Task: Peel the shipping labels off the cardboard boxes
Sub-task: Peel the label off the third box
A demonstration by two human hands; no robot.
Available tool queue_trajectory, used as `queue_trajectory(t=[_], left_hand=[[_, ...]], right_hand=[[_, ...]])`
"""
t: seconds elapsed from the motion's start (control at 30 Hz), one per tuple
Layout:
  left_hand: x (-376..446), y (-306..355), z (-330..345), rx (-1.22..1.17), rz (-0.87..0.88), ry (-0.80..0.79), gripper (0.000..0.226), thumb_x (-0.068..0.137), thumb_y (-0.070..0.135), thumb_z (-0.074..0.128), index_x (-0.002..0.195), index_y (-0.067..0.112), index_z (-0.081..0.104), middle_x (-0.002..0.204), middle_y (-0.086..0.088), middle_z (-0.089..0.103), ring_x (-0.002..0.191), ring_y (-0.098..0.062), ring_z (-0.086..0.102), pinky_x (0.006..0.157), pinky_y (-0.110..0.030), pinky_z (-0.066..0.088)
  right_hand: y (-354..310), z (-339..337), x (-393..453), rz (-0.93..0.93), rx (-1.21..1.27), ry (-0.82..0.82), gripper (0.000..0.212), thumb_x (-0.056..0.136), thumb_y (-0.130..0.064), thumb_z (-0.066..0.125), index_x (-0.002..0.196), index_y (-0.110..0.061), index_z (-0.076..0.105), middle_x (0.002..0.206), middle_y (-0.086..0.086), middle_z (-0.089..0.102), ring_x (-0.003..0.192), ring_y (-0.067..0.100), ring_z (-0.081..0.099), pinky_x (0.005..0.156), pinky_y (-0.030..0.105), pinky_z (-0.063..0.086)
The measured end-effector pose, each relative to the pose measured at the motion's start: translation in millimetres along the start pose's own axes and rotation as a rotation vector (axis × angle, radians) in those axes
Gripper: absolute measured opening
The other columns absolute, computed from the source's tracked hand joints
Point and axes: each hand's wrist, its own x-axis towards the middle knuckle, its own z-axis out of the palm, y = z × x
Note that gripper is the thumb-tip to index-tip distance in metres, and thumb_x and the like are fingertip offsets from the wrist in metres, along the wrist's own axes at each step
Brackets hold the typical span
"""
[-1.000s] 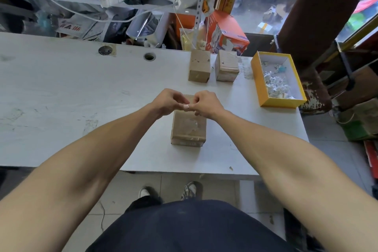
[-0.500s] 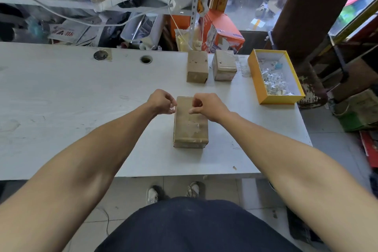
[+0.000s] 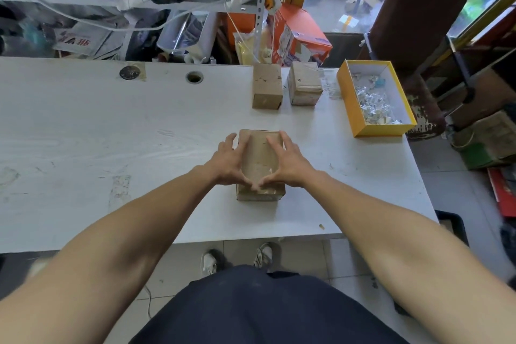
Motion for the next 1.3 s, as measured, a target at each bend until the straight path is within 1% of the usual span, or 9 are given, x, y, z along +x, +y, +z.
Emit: queue_trajectory(t=[0.17, 0.37, 0.53, 0.63, 0.77, 0.9, 1.03, 1.2, 1.3], left_hand=[[13.6, -10.8, 6.5, -0.101, 0.052, 0.038, 0.151, 0.047, 0.058, 0.093, 0.157, 0.020, -0.003, 0.162, -0.002, 0.002, 0.138, -0.035, 0.025, 0.112, -0.048, 0.032], [28.6, -9.7, 2.6, -0.267, 0.037, 0.337, 0.069, 0.080, 0.039, 0.078, 0.137, 0.014, 0.047, 0.138, -0.010, 0.047, 0.124, -0.030, 0.048, 0.100, -0.037, 0.041], [15.0, -14.9, 10.8, -0.150, 0.093, 0.097, 0.143, 0.051, 0.063, 0.088, 0.157, 0.018, 0.004, 0.158, -0.002, 0.011, 0.137, -0.028, 0.023, 0.113, -0.045, 0.031], [15.0, -14.2, 11.3, -0.119, 0.093, 0.087, 0.150, 0.044, 0.063, 0.090, 0.156, 0.018, 0.003, 0.156, -0.001, 0.011, 0.137, -0.028, 0.023, 0.113, -0.046, 0.032], [36.2, -7.2, -1.9, -0.193, 0.002, 0.258, 0.100, 0.047, 0.058, 0.091, 0.127, 0.020, 0.044, 0.125, -0.002, 0.046, 0.115, -0.025, 0.044, 0.092, -0.043, 0.047], [57.3, -1.8, -10.4, -0.182, -0.041, 0.312, 0.066, 0.059, 0.056, 0.087, 0.099, 0.022, 0.046, 0.098, 0.001, 0.051, 0.090, -0.022, 0.053, 0.068, -0.035, 0.043], [57.9, -3.3, -6.1, -0.210, -0.044, 0.382, 0.050, 0.076, 0.053, 0.077, 0.101, 0.019, 0.049, 0.100, -0.004, 0.052, 0.091, -0.025, 0.054, 0.070, -0.034, 0.041], [35.5, -15.4, 4.1, -0.254, -0.088, 0.270, 0.090, 0.068, 0.068, 0.075, 0.137, 0.019, 0.044, 0.128, -0.007, 0.053, 0.122, -0.027, 0.049, 0.096, -0.043, 0.047], [11.5, -20.7, 12.9, -0.331, -0.068, 0.092, 0.115, 0.057, 0.062, 0.087, 0.148, 0.018, 0.032, 0.139, -0.007, 0.053, 0.129, -0.026, 0.050, 0.099, -0.035, 0.044]], right_hand=[[5.2, 7.6, 7.1, -0.008, 0.037, 0.051, 0.122, 0.054, -0.061, 0.084, 0.152, -0.031, 0.016, 0.158, -0.011, -0.013, 0.143, 0.027, 0.020, 0.110, 0.045, 0.035], [4.5, 4.6, 19.1, -0.012, 0.103, 0.232, 0.064, 0.079, -0.050, 0.072, 0.133, -0.029, 0.046, 0.146, -0.004, 0.017, 0.117, 0.032, 0.051, 0.096, 0.038, 0.043], [21.9, 11.1, 9.7, -0.068, 0.064, 0.009, 0.129, 0.052, -0.065, 0.083, 0.151, -0.035, 0.006, 0.156, -0.013, -0.021, 0.142, 0.026, 0.024, 0.106, 0.045, 0.041], [20.7, 9.1, 12.9, -0.043, 0.099, -0.017, 0.136, 0.044, -0.063, 0.087, 0.148, -0.034, 0.005, 0.155, -0.007, -0.011, 0.140, 0.029, 0.028, 0.108, 0.044, 0.039], [15.4, -6.1, 28.6, 0.012, 0.119, 0.096, 0.092, 0.057, -0.061, 0.083, 0.128, -0.028, 0.035, 0.136, -0.002, 0.026, 0.112, 0.032, 0.053, 0.088, 0.040, 0.049], [17.7, -15.0, 35.7, -0.015, 0.077, 0.061, 0.074, 0.070, -0.058, 0.076, 0.128, -0.031, 0.041, 0.136, 0.001, 0.031, 0.108, 0.034, 0.055, 0.092, 0.042, 0.049], [22.4, -9.4, 28.8, -0.028, 0.107, 0.095, 0.067, 0.082, -0.059, 0.063, 0.139, -0.038, 0.036, 0.141, 0.002, 0.034, 0.118, 0.032, 0.052, 0.099, 0.042, 0.045], [35.2, -1.7, 8.4, -0.084, 0.157, -0.094, 0.131, 0.054, -0.071, 0.078, 0.147, -0.048, -0.010, 0.162, -0.008, 0.003, 0.145, 0.022, 0.022, 0.114, 0.045, 0.031], [40.0, 4.3, -2.1, -0.142, 0.065, -0.146, 0.144, 0.049, -0.068, 0.083, 0.146, -0.045, -0.022, 0.161, -0.011, -0.010, 0.146, 0.024, 0.019, 0.115, 0.045, 0.031]])
